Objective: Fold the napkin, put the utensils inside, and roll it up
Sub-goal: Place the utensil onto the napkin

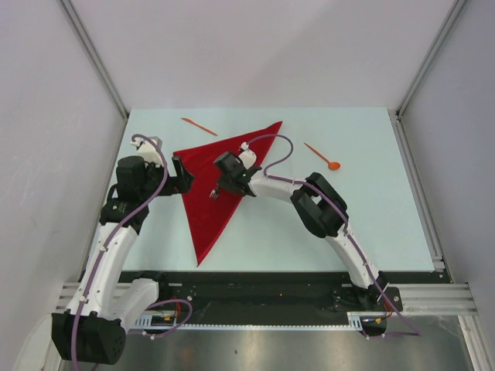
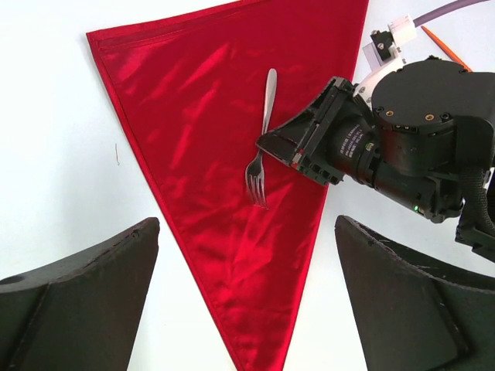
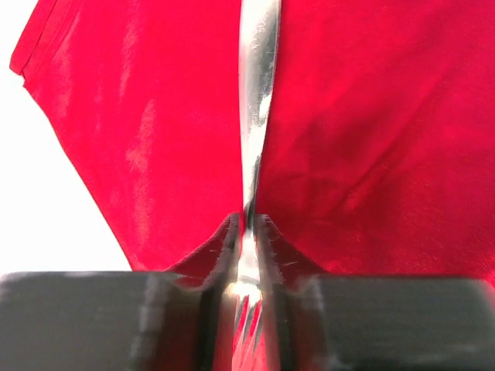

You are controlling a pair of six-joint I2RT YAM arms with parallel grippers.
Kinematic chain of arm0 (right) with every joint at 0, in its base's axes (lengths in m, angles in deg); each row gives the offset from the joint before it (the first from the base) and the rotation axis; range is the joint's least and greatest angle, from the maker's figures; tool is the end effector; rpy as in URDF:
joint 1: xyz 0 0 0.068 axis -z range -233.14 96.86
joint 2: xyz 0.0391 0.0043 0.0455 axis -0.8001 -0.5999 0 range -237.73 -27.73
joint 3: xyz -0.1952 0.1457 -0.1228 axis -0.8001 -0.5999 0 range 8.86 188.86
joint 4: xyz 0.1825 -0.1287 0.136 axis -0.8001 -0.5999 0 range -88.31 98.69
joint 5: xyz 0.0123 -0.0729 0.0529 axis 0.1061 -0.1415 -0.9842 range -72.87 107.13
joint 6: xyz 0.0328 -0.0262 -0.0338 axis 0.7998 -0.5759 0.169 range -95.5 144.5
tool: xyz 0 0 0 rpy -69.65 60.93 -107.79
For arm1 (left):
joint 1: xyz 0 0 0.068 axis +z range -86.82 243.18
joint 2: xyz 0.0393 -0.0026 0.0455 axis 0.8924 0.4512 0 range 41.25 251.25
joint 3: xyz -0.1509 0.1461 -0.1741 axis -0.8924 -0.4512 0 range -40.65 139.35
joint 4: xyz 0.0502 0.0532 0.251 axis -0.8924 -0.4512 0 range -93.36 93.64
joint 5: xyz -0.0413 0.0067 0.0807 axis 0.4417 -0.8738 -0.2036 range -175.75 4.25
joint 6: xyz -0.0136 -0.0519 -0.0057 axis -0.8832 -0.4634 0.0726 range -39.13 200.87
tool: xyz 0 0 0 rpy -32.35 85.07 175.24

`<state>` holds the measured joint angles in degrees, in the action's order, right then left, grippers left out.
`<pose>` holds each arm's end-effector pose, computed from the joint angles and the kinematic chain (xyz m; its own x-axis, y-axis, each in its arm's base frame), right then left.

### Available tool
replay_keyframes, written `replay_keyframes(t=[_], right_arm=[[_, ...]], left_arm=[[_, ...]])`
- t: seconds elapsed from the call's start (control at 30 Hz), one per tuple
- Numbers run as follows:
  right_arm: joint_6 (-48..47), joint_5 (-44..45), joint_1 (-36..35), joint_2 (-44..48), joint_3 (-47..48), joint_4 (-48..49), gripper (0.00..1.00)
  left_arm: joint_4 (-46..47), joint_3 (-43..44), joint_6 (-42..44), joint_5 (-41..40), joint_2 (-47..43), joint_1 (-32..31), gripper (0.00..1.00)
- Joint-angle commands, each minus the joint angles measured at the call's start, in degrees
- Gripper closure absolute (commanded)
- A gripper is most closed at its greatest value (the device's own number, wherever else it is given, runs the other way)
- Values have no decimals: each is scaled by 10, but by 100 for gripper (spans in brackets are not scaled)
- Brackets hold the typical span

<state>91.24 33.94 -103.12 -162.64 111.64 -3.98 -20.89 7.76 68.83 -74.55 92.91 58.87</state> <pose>0.3438 0.3936 0.1447 -0.7311 0.4969 -0.4675 0.1788 0.8009 0.5715 0.1996 -0.0219 0.3157 -0.5058 -0.1671 -0.8463 0.1427 0.9514 -0.2731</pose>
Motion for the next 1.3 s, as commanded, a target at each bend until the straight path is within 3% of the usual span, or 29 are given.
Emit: replay_keyframes(t=[0.0,0.1,0.23,0.37,0.43,0.53,0.67,0.87,1.03,1.17,1.27], right_arm=[[-21,-11,3,4,-2,33,64],[-39,-7,3,39,-26,47,48],[-112,-13,4,122,-104,84,45],[-297,-44,32,229,-182,116,42],[-351,-122,85,268,-199,87,41],[-454,-159,141,287,-211,13,41],[-595,-174,234,287,-200,-62,41],[-768,-162,292,218,-110,-176,41],[-862,-143,320,159,-70,-178,43],[-905,-94,338,144,-79,-124,41],[-937,-116,361,144,-86,-84,38]], left_arm=[[20,-3,-8,12,-7,4,0],[21,-3,-7,12,-7,4,0],[19,-3,-7,9,-6,4,0],[20,-4,-6,8,-3,4,0],[19,-3,-5,8,-3,4,0],[19,-3,-5,9,-5,4,0],[23,-5,-6,11,-3,4,0],[27,-9,-3,15,-5,4,0],[33,-14,1,20,-5,4,0],[35,-17,6,22,-7,4,0],[38,-19,10,23,-9,4,0]])
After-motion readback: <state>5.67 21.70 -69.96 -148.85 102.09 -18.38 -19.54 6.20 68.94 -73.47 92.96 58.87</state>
